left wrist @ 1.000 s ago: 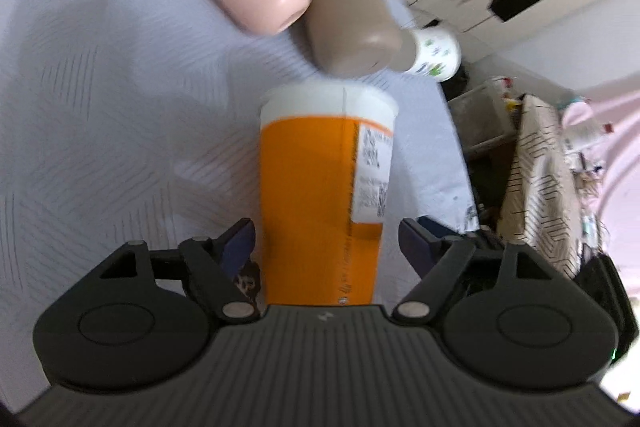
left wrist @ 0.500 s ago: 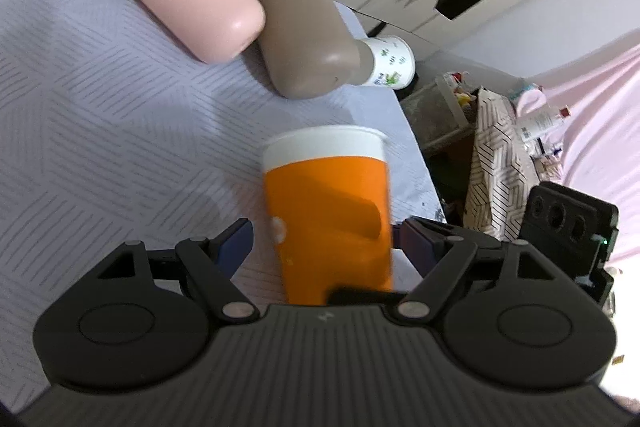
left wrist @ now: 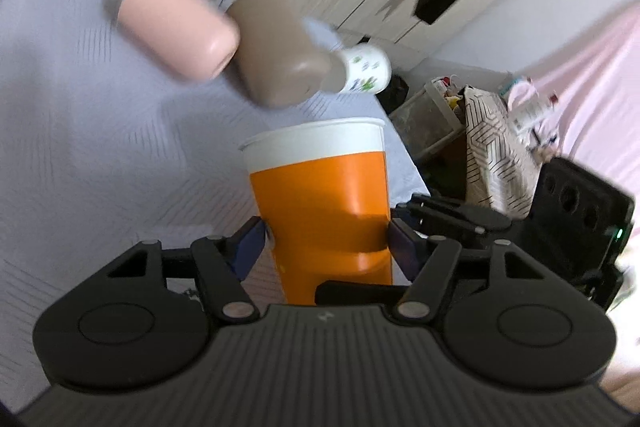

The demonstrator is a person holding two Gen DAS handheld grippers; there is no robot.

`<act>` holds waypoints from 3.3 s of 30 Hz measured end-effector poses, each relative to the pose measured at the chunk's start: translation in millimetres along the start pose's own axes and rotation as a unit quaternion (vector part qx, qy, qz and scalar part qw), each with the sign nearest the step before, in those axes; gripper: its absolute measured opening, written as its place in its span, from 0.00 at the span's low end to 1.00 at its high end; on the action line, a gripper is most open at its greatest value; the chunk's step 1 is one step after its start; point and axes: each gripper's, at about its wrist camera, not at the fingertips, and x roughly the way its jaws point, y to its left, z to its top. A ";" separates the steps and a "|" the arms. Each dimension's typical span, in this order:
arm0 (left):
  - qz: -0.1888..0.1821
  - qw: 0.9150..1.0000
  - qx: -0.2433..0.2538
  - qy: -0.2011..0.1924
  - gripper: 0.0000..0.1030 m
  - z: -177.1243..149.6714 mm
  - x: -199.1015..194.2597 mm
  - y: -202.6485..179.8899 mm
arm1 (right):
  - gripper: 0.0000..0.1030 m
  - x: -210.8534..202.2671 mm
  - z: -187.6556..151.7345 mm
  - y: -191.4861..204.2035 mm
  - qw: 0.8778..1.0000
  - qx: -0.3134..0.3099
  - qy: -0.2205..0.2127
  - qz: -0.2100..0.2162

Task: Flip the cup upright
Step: 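Lift the orange cup with the left gripper while the right gripper closes on it, then rotate the held orange cup rim-up with both grippers, then set the orange cup upright on the table and open both grippers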

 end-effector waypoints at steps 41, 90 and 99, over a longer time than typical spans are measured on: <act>0.107 0.958 0.186 -0.192 0.64 -42.2 -35.7 -25.1 | 0.79 26.8 -13.3 54.9 0.943 -0.273 -0.146 -0.125; 0.361 0.882 0.091 -0.289 0.98 -141.9 -118.0 -137.3 | 0.90 -130.4 -73.5 107.1 0.942 -0.126 -0.236 -0.201; 0.390 0.872 0.076 -0.286 1.00 -146.8 -117.6 -138.3 | 0.90 -136.4 -74.8 109.7 0.942 -0.109 -0.228 -0.223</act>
